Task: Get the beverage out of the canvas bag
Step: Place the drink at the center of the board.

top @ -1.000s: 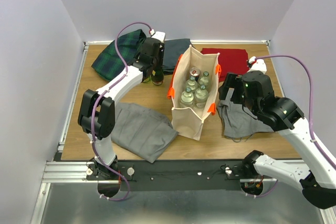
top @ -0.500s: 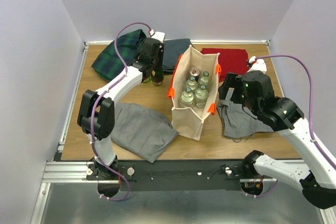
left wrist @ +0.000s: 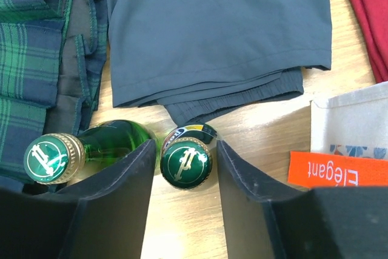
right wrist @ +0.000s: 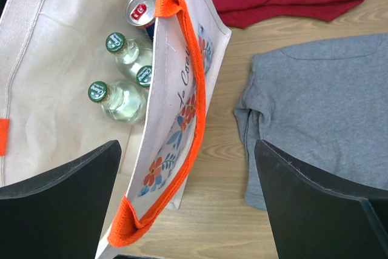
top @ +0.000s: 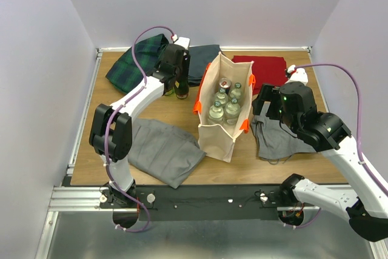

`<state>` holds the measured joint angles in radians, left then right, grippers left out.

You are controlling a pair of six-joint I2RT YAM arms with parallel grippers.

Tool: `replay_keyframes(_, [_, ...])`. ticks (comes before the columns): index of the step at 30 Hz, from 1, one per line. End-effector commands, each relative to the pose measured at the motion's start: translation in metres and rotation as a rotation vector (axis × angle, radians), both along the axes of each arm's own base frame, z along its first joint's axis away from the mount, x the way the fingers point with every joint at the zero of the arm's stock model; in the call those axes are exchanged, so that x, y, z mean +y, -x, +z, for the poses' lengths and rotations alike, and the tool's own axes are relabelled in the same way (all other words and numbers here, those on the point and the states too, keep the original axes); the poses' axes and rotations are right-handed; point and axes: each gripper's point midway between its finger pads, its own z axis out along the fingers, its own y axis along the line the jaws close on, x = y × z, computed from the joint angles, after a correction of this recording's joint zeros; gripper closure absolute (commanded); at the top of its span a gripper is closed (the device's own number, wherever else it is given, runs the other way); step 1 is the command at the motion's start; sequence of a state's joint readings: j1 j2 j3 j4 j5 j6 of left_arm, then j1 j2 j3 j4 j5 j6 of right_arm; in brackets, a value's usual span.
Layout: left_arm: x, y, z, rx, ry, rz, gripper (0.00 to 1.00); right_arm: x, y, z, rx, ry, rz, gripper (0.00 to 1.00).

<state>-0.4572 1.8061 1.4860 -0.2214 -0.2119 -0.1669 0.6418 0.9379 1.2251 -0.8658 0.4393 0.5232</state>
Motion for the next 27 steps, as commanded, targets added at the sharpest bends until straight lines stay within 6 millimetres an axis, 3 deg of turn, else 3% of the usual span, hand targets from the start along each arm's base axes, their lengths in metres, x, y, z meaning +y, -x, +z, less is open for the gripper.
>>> replay_keyframes(1, [0.008,0.003,0.021,-0.039,0.008,0.023,0.43,0.003,0.001,-0.002,-0.001,-0.012,0.011,0.0])
replay_keyframes(6, [0.008,0.003,0.027,-0.048,0.013,0.022,0.39,0.003,0.001,-0.002,-0.002,-0.011,0.01,0.0])
replay_keyframes(12, [0.007,0.006,0.048,-0.071,0.027,0.009,0.32,0.003,0.001,0.0,-0.008,-0.015,0.011,0.0])
replay_keyframes(17, [0.007,0.015,0.08,-0.097,0.029,-0.027,0.15,0.005,-0.001,0.0,-0.008,-0.014,0.018,0.0])
replay_keyframes(18, [0.005,0.018,0.085,-0.102,0.038,-0.045,0.01,0.006,-0.001,0.002,-0.01,-0.017,0.018,0.0])
replay_keyframes(22, [0.006,0.032,0.114,-0.118,0.039,-0.092,0.01,0.007,-0.001,0.001,-0.01,-0.021,0.025,0.0])
replay_keyframes(27, [0.001,0.05,0.135,-0.112,0.069,-0.159,0.01,0.014,0.003,-0.003,0.01,-0.03,0.065,0.0])
